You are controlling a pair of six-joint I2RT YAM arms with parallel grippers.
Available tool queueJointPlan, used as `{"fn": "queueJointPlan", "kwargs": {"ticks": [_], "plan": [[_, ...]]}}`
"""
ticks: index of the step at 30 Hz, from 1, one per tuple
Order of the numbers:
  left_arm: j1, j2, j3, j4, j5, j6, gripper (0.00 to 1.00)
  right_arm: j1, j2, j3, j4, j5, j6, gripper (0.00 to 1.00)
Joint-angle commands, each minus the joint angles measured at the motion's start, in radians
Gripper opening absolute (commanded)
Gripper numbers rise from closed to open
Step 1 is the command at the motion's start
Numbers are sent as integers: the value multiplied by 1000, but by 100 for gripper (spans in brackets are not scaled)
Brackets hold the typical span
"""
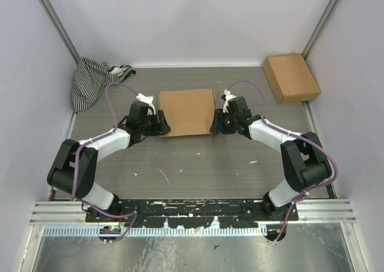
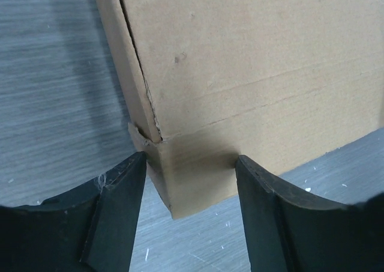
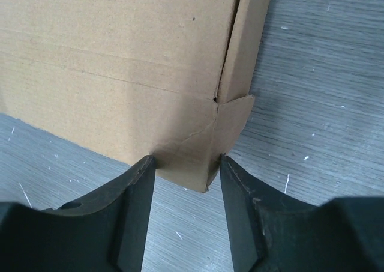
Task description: Fold the paper box
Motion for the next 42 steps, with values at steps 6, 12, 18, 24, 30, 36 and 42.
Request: {"fn": "queueJointPlan", "kwargs": {"ticks": [6,12,18,24,30,36,42], "plan": [[-4,-47,108,-231,59,-4,63,7,-65,47,-29,-84,1,47],[-3,-67,167,-353,66,3,63,7,-63,98,-99,-101,11,44],[1,-72,188,-409,72,-8,63,4,-52,146,-171,-124,17,44],[18,-55,198,-424,126,-28,63,2,-28,188,-242,-135,21,44],[54,-60,223,-468,217,-34,64,-7,-15,210,-313,-147,0,46],[79,-42,216,-459,289,-47,64,-21,1,214,-342,-173,-13,46],[109,-32,201,-440,351,-59,62,-52,13,200,-352,-232,-23,46]]}}
